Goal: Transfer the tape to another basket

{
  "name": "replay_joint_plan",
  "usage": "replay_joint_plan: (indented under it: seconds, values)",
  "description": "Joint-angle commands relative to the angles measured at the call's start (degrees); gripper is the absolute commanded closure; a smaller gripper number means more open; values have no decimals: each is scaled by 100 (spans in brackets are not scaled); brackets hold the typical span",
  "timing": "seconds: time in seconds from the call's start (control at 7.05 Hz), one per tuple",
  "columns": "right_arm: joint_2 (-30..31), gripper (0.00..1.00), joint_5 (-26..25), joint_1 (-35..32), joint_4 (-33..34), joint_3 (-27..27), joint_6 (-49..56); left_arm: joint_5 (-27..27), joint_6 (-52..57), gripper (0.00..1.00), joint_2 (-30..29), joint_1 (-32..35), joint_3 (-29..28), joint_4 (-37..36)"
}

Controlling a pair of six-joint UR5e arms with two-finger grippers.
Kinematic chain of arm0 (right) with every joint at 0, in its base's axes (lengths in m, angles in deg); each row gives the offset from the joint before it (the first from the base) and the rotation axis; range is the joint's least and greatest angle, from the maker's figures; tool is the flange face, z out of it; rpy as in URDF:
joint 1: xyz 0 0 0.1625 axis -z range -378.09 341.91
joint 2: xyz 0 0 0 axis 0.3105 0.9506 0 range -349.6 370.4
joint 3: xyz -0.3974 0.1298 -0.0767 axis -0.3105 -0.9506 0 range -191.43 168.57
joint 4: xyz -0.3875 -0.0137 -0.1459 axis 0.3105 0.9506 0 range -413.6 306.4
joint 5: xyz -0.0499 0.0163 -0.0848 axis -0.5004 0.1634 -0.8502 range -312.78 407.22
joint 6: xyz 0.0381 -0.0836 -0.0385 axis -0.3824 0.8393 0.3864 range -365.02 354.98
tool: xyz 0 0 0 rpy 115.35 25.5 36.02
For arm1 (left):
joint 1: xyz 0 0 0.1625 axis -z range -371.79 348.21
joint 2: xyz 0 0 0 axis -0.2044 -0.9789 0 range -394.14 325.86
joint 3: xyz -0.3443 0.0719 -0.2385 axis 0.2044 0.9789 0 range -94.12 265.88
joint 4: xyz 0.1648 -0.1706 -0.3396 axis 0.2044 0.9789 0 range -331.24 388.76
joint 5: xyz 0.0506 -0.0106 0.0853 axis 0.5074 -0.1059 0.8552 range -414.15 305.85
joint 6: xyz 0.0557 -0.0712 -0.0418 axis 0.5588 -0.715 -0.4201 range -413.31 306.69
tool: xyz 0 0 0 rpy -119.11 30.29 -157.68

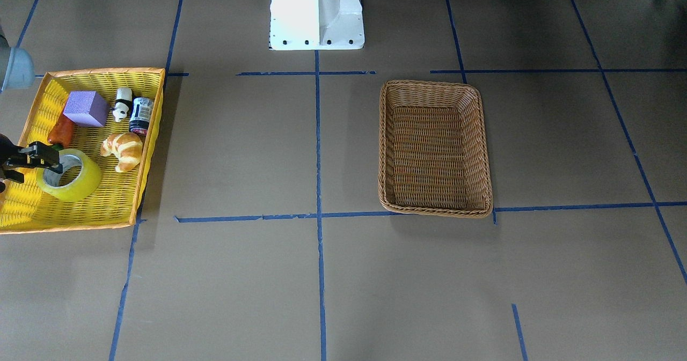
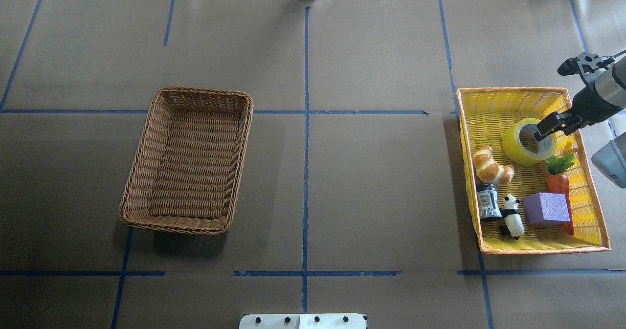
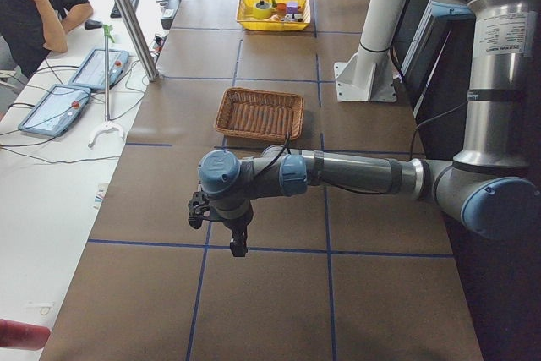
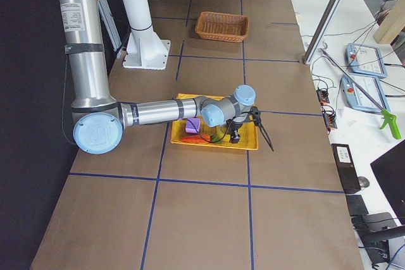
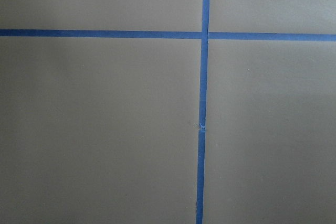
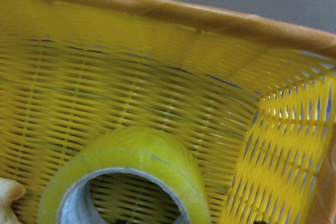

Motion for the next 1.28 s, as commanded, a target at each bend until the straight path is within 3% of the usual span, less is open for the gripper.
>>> replay_joint_plan:
  seconds: [0.0, 0.14, 0.28, 0.57, 0.71, 0.99, 1.13]
  values:
    - [-33, 33, -59, 58, -1, -49, -5, -3, 3, 0, -20, 3, -7, 0]
    - [-33, 56, -59, 66, -1, -92, 4, -3, 3, 0, -11, 3, -7, 0]
    - [-33, 68, -50, 67, -1, -128, 21, -3, 3, 0, -20, 3, -7, 0]
    - [-59, 100, -41, 67, -1, -102, -13, -12, 12, 0, -20, 3, 1, 0]
    - [-103, 100, -15, 58, -9, -32, 47, -21, 12, 0, -20, 3, 1, 0]
    - [-42, 100, 212, -275, 8, 817, -22, -29, 64, 0, -3, 3, -7, 96]
    - [-24, 100, 335, -285, 8, 1134, -396, -308, 21, 0, 58, 20, 1, 332]
